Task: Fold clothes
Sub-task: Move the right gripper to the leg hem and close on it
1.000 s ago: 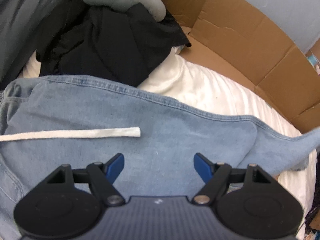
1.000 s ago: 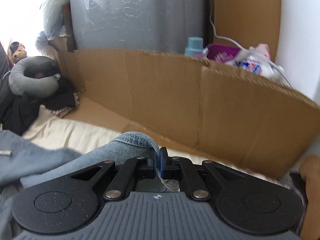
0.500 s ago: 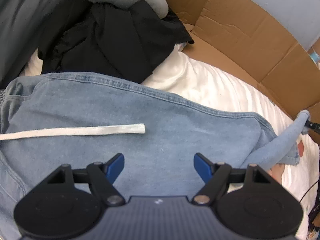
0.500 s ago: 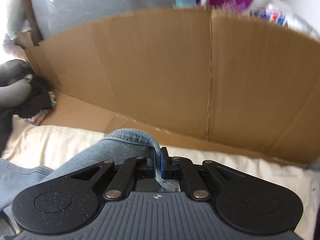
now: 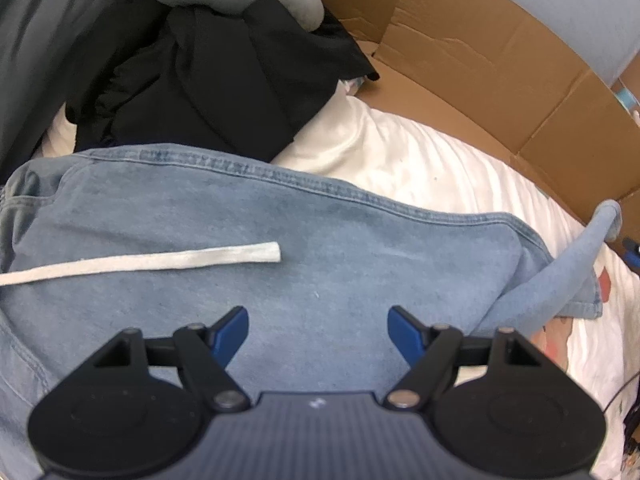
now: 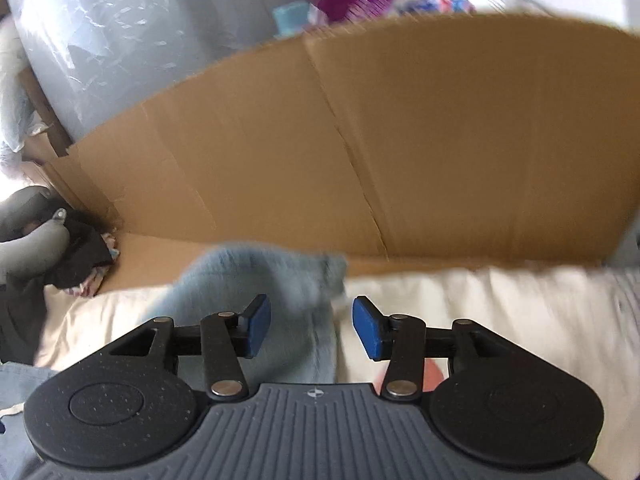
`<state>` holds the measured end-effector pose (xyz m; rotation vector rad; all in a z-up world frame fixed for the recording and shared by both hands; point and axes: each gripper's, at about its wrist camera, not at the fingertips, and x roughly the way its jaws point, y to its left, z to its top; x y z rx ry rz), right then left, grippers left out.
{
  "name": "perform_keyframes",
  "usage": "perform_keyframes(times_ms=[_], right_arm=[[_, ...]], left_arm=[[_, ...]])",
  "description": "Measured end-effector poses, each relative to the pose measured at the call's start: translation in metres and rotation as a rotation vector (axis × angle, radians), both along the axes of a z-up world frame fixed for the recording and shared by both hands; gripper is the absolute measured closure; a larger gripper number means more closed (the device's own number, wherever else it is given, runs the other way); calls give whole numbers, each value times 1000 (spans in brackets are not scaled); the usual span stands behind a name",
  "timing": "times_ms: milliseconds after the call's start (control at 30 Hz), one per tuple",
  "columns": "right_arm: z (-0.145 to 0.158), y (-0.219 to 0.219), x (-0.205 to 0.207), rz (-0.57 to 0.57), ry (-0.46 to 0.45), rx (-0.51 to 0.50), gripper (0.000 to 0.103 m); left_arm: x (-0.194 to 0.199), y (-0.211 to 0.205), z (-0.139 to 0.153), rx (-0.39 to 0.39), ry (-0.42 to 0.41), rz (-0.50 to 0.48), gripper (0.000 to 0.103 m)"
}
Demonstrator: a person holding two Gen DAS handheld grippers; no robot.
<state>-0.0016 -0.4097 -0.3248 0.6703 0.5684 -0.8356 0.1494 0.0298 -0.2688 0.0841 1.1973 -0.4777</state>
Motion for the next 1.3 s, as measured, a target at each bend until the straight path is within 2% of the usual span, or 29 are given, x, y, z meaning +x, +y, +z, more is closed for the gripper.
perform_keyframes(times_ms=[400, 467, 533, 700, 900, 1033, 1100, 1167, 1300], right_arm=[[-40, 28, -25, -80, -62, 164, 51], [-45, 33, -23, -89, -41, 168, 52], [-52, 36, -23, -106, -34, 196, 59], [-67, 45, -24, -136, -60, 243, 60], [-70, 55, -19, -148, -69, 239, 60], [-68, 60, -16, -152, -63, 251, 67], [-67, 59, -18, -183, -62, 282, 70], [-67, 57, -21, -226, -61, 324, 76], [-67, 59, -23, -282, -74, 366, 76]], left_arm=[[-5, -2, -4, 5, 12, -17, 24], [-5, -1, -6, 8, 18, -15, 24], [-6, -1, -9, 12, 26, -12, 24], [-6, -1, -12, 10, 34, -17, 24], [-9, -3, -17, 17, 43, -30, 24], [-10, -3, -19, 17, 47, -31, 24], [-10, -2, -18, 15, 46, -34, 24], [-11, -2, -18, 15, 45, -38, 24], [-12, 0, -24, 30, 41, -55, 24]])
